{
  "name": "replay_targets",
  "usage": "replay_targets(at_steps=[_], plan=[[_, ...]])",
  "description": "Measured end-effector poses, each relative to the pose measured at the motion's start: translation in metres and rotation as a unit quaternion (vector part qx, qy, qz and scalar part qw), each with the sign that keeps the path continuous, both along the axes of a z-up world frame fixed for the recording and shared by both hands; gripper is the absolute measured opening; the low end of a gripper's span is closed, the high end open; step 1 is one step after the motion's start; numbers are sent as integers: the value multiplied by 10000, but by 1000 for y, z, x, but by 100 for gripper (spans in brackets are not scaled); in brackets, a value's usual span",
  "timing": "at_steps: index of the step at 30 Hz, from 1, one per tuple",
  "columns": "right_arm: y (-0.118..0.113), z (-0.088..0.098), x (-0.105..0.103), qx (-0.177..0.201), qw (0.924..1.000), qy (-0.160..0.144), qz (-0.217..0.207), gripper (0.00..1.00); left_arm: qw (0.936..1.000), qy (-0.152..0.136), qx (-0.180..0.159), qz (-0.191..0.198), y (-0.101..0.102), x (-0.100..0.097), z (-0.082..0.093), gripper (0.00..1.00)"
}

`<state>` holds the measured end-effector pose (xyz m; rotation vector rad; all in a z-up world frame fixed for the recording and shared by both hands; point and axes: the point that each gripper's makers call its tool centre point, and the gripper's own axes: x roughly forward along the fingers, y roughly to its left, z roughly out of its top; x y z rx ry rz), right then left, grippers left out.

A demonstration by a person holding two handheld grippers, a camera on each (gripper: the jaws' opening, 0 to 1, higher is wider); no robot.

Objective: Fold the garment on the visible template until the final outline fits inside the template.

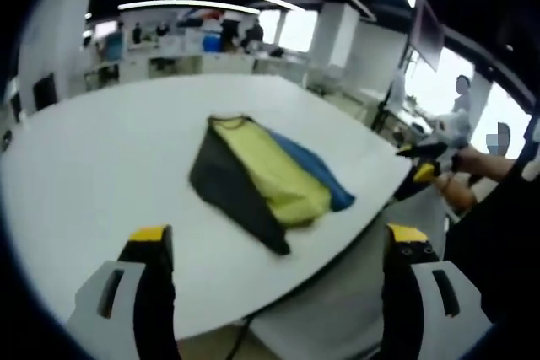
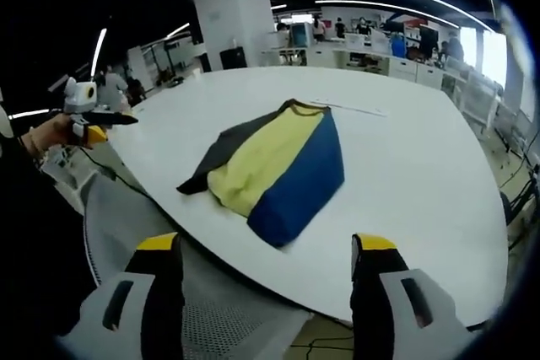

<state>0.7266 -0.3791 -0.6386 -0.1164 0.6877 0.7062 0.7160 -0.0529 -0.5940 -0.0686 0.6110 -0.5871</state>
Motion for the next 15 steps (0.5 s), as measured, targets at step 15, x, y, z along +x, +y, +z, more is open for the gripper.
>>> replay_targets(at_steps=[15], plan=[[44,-25,8,-38,9966,405,721,58,9998,193,-73,85,2,8,-12,99]])
